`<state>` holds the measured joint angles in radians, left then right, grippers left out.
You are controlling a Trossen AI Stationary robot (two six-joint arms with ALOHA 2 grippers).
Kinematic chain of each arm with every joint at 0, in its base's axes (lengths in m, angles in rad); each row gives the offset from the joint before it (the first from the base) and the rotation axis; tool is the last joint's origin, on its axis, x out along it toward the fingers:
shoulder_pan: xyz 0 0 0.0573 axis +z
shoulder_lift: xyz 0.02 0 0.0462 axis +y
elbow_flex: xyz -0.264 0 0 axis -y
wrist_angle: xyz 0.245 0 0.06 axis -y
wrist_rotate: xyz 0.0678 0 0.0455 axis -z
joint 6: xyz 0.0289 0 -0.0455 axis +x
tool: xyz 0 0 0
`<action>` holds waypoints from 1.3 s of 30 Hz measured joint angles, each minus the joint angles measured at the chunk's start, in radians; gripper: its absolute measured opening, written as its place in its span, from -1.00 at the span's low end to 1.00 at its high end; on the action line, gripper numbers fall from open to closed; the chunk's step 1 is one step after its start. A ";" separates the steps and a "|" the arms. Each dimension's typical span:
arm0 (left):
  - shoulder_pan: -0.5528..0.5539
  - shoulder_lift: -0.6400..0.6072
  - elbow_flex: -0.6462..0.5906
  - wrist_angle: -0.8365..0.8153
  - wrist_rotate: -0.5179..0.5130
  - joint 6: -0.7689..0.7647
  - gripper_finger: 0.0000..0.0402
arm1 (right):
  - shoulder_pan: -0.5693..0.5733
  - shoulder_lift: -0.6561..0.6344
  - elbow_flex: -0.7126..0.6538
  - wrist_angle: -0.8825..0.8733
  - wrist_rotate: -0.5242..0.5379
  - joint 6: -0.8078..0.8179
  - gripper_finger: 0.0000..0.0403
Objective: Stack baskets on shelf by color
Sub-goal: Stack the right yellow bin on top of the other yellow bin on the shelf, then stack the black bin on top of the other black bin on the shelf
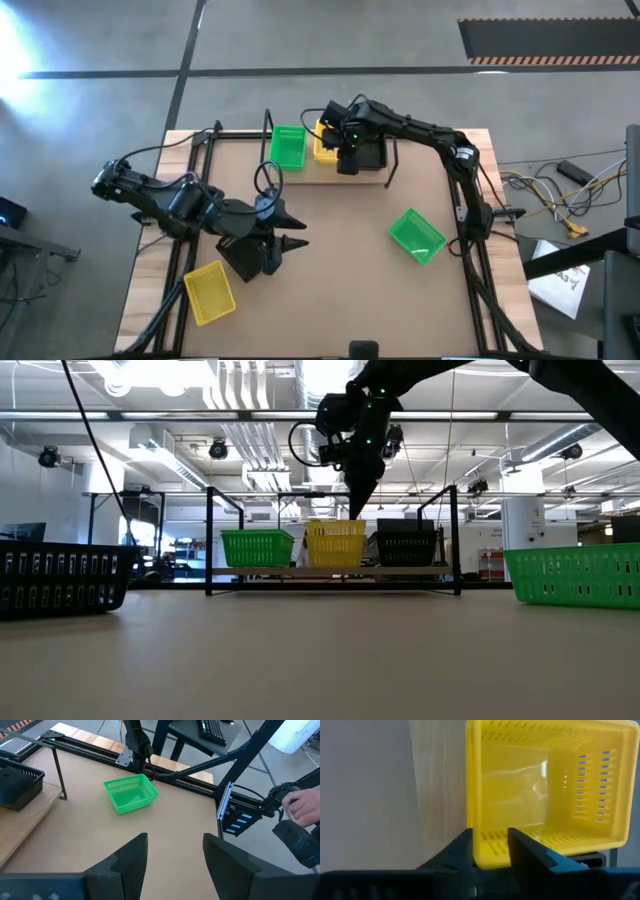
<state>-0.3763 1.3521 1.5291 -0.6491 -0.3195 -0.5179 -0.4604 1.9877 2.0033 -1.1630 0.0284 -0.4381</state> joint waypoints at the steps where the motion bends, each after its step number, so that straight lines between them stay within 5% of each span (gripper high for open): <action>1: 0.000 0.000 0.000 0.000 0.000 0.000 -0.12 | 0.003 -0.003 0.000 -0.007 0.000 0.000 -0.39; 9: 0.000 -0.001 0.000 0.002 0.000 -0.026 -0.12 | 0.013 -0.039 -0.001 0.060 -0.053 0.135 -0.21; 19: 0.000 -0.005 0.002 0.004 0.000 -0.075 -0.12 | -0.044 0.048 -0.013 0.172 -0.091 0.472 -0.88; 26: -0.014 -0.019 0.002 0.004 0.003 -0.094 -0.12 | -0.031 0.080 -0.013 0.173 -0.188 0.421 -0.94; 39: -0.025 -0.033 0.003 0.003 0.000 -0.106 -0.12 | 0.004 0.024 -0.013 0.115 -0.182 0.346 -0.96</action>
<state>-0.4013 1.3191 1.5322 -0.6461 -0.3191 -0.6240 -0.4559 2.0115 1.9904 -1.0483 -0.1533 -0.0925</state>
